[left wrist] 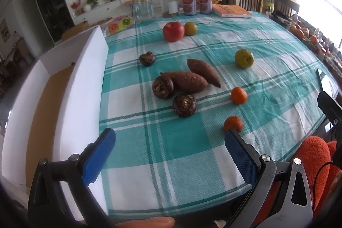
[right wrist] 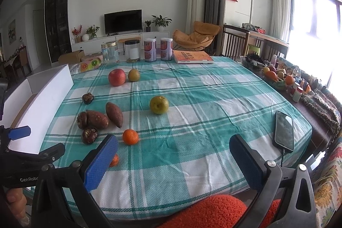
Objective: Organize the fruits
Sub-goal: 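Move the left tool toward the brown round fruit near the sweet potatoes, then grasp the brown round fruit with the left tool while the right tool grasps the yellow-green pear, then carry both fruits over the white box and open both tools to drop them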
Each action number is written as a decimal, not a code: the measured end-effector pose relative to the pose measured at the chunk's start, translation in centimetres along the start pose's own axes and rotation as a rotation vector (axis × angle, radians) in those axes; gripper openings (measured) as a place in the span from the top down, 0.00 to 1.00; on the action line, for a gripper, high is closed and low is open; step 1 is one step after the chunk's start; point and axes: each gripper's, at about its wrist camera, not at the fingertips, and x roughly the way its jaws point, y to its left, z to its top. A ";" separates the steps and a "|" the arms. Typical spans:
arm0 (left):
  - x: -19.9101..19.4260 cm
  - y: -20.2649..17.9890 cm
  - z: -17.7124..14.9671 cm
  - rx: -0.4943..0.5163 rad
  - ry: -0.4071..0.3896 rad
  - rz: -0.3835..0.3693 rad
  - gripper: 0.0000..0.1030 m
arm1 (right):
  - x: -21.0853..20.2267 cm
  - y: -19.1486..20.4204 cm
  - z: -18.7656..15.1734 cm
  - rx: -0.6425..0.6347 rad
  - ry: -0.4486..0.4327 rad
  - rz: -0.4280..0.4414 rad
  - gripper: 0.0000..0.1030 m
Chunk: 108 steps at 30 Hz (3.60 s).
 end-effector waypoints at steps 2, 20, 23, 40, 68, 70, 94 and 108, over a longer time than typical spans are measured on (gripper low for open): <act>0.1 -0.2 0.0 0.003 0.005 0.003 0.01 | 0.0 0.0 0.0 0.003 0.004 0.003 0.00; 10.3 0.6 1.0 -0.127 0.198 -0.157 0.01 | 0.8 0.0 -0.4 0.014 0.040 0.049 0.00; 12.0 0.4 1.7 -0.152 0.200 -0.122 0.01 | 0.6 -0.1 -0.5 0.013 0.034 0.050 0.00; 13.2 1.3 2.5 -0.087 0.172 -0.080 0.01 | 1.4 -0.5 -1.3 0.047 0.064 0.082 0.00; 9.0 2.8 -1.2 -0.023 0.129 -0.238 0.57 | 25.9 -1.5 7.0 0.191 0.490 0.336 0.16; 8.9 3.1 -1.2 -0.034 0.132 -0.248 0.57 | 27.4 -0.7 7.0 0.199 0.513 0.331 0.35; -5.6 21.2 -2.5 -0.297 -0.011 -0.034 0.57 | 4.2 26.4 5.9 -0.217 0.450 1.050 0.50; -4.8 23.1 -4.4 -0.353 0.012 0.063 0.33 | 3.9 28.7 5.8 -0.333 0.386 0.975 0.49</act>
